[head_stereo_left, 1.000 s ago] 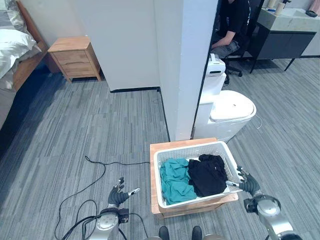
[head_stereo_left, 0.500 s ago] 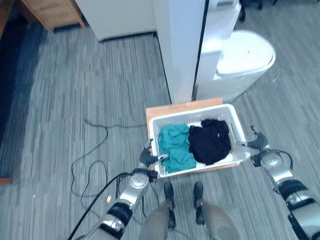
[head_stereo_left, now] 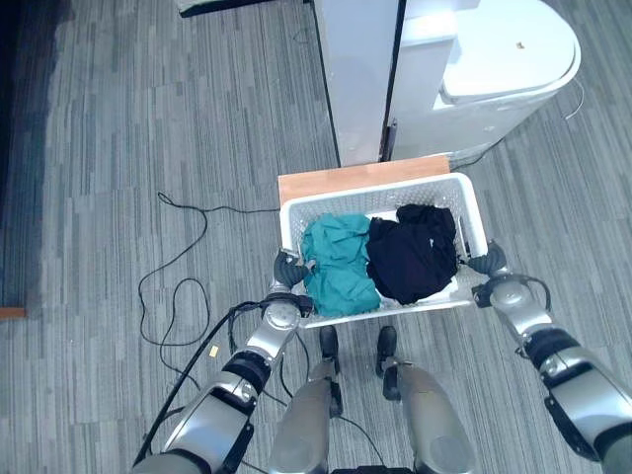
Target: Grab the laundry basket,head to the washer,open it,put in the laundry and shut it.
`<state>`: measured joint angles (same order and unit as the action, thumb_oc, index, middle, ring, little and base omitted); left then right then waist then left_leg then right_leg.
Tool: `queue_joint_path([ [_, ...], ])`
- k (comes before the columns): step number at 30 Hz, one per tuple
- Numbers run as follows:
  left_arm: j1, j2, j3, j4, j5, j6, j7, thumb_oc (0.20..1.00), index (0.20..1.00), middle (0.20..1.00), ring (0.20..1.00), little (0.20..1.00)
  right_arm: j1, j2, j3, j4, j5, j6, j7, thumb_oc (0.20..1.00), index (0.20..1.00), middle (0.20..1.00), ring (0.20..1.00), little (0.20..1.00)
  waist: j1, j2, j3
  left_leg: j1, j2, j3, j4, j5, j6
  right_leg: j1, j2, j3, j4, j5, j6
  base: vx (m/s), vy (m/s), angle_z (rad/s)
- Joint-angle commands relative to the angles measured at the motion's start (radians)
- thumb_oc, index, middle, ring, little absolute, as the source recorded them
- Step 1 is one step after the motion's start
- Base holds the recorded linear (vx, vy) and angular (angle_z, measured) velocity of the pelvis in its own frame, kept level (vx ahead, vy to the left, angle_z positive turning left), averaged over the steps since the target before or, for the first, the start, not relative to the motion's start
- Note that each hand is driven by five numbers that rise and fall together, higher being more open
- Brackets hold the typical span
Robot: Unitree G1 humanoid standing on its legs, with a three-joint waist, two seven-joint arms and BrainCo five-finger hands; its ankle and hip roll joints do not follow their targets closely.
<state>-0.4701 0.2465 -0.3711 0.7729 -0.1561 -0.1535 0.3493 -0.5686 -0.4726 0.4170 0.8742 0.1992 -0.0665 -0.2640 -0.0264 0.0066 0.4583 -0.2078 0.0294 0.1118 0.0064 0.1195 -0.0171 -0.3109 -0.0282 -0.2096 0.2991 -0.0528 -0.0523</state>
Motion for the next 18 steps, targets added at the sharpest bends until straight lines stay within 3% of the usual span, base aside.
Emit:
queue_joint_path([
  [1, 0.122, -0.049, -0.031, -0.051, -0.057, -0.019, -0.045, 0.2, 0.2, 0.2, 0.2, 0.2, 0.07, 0.076, 0.0, -0.119, 0.038, -0.084, 0.04, 0.2, 0.2, 0.2, 0.2, 0.2, 0.025, -0.076, -0.045, 0.102, -0.024, 0.012, 0.055, -0.229, 0.001, 0.096, -0.073, -0.007, -0.284, 0.13, 0.119, 0.02, -0.012, 0.17],
  [12, 0.36, 0.039, 0.055, -0.387, -0.091, -0.027, -0.138, 0.2, 0.2, 0.2, 0.2, 0.2, 0.374, 0.075, -0.171, -0.373, 0.052, -0.12, 0.073, 0.2, 0.2, 0.2, 0.2, 0.2, 0.018, -0.099, -0.154, 0.22, -0.037, -0.019, 0.053, -0.282, 0.028, 0.209, -0.047, 0.032, -0.308, 0.106, 0.114, 0.07, 0.004, 0.02],
  [13, 0.384, 0.045, 0.062, -0.418, -0.102, -0.029, -0.137, 0.2, 0.2, 0.2, 0.2, 0.2, 0.392, 0.082, -0.177, -0.399, 0.058, -0.124, 0.076, 0.2, 0.2, 0.2, 0.2, 0.2, 0.023, -0.097, -0.157, 0.235, -0.039, -0.04, 0.062, -0.296, 0.029, 0.223, -0.034, 0.052, -0.308, 0.1, 0.112, 0.03, 0.086, -0.14],
  [16, 0.439, 0.064, 0.081, -0.514, -0.129, -0.031, -0.132, 0.2, 0.2, 0.2, 0.2, 0.2, 0.435, 0.089, -0.195, -0.489, 0.073, -0.127, 0.078, 0.2, 0.2, 0.2, 0.2, 0.2, 0.028, -0.106, -0.169, 0.211, -0.103, -0.201, 0.119, -0.3, 0.025, 0.219, -0.023, 0.117, -0.308, 0.109, 0.107, -0.07, 0.12, -0.68],
  [18, 0.485, 0.074, 0.095, -0.559, -0.122, -0.023, -0.16, 0.2, 0.2, 0.2, 0.2, 0.2, 0.493, 0.083, -0.225, -0.57, 0.052, -0.117, 0.088, 0.2, 0.2, 0.2, 0.2, 0.2, -0.003, -0.103, -0.204, 0.246, -0.123, -0.24, 0.078, -0.31, 0.041, 0.207, -0.012, 0.161, -0.317, 0.134, 0.119, -0.09, 0.24, -0.85],
])
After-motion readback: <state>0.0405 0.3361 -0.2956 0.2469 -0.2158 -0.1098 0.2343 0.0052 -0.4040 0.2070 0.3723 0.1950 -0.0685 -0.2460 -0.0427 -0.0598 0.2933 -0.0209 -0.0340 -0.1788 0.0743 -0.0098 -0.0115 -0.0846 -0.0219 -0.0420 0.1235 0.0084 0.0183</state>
